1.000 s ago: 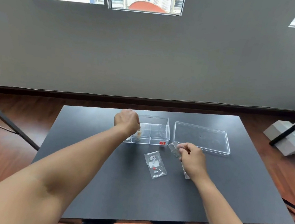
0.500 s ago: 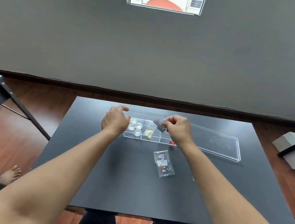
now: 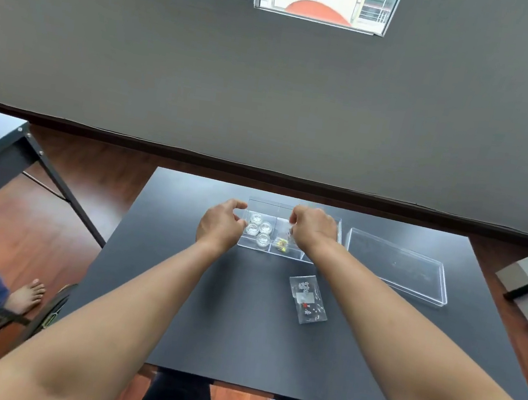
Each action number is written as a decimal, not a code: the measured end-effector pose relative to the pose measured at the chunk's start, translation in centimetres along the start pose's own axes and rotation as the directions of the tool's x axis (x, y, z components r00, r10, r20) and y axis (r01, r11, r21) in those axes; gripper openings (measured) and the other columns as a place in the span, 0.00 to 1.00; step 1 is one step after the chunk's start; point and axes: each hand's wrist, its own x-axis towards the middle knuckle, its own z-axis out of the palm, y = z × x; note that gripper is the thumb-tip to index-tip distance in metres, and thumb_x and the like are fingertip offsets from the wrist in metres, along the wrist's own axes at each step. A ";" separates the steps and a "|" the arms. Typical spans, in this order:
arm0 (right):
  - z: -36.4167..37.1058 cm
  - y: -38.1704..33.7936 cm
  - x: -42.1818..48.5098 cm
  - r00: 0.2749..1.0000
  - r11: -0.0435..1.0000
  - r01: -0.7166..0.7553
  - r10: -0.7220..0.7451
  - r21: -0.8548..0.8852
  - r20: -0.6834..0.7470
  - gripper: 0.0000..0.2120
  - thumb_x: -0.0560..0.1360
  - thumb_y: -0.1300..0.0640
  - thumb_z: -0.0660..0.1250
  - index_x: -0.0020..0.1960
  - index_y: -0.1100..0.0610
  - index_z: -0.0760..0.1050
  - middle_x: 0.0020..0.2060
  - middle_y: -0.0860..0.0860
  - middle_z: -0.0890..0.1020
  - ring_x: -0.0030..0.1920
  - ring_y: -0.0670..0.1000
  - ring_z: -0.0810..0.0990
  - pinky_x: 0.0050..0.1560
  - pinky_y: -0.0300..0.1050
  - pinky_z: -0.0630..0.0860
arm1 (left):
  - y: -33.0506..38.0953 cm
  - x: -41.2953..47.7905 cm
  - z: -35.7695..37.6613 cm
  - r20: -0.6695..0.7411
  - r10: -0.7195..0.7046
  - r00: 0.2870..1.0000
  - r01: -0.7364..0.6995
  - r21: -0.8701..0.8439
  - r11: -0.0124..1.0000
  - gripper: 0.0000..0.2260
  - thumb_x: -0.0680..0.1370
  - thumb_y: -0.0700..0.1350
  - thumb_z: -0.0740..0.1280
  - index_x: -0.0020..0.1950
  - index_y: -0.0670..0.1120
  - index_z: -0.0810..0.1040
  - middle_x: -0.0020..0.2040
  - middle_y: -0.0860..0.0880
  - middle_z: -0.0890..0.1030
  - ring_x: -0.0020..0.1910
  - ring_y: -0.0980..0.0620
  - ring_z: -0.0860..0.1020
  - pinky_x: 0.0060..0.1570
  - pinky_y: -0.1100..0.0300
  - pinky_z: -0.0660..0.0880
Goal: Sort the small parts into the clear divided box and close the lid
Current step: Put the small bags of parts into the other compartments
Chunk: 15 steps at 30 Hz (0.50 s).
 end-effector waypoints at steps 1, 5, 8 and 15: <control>0.2 0.0 0.0 1.000 0.999 0.024 -0.024 -0.036 -0.015 0.13 0.72 0.64 0.64 0.52 0.51 0.79 0.51 0.56 0.83 0.53 0.60 0.79 0.51 0.47 0.73 | 0.0 0.0 0.0 -0.003 -0.001 1.000 0.001 0.002 1.000 0.16 0.75 0.44 0.65 0.62 0.56 0.77 0.49 0.50 0.86 0.46 0.43 0.83 0.52 0.54 0.78; 0.6 0.5 -0.3 0.993 0.988 0.100 -0.107 -0.119 -0.055 0.12 0.73 0.64 0.64 0.56 0.54 0.76 0.51 0.57 0.83 0.54 0.60 0.78 0.51 0.49 0.73 | 0.0 0.1 0.1 -0.016 -0.007 1.000 0.007 0.018 1.000 0.16 0.75 0.45 0.66 0.62 0.56 0.77 0.50 0.49 0.86 0.49 0.45 0.82 0.52 0.54 0.77; 0.3 1.0 -0.7 0.991 0.993 0.115 -0.117 -0.038 -0.062 0.15 0.75 0.63 0.63 0.61 0.54 0.75 0.57 0.55 0.81 0.57 0.60 0.78 0.57 0.51 0.73 | 0.1 0.1 0.1 -0.014 -0.015 1.000 0.015 0.025 1.000 0.17 0.75 0.45 0.66 0.63 0.56 0.77 0.49 0.51 0.85 0.49 0.46 0.82 0.51 0.55 0.77; -1.3 2.3 -3.4 0.984 0.977 0.119 -0.092 0.176 -0.155 0.11 0.78 0.58 0.61 0.57 0.53 0.78 0.58 0.51 0.80 0.55 0.61 0.78 0.58 0.52 0.72 | 0.4 0.1 0.2 0.002 -0.049 0.999 0.049 0.032 0.998 0.16 0.76 0.45 0.66 0.64 0.55 0.76 0.53 0.48 0.84 0.50 0.45 0.81 0.46 0.58 0.73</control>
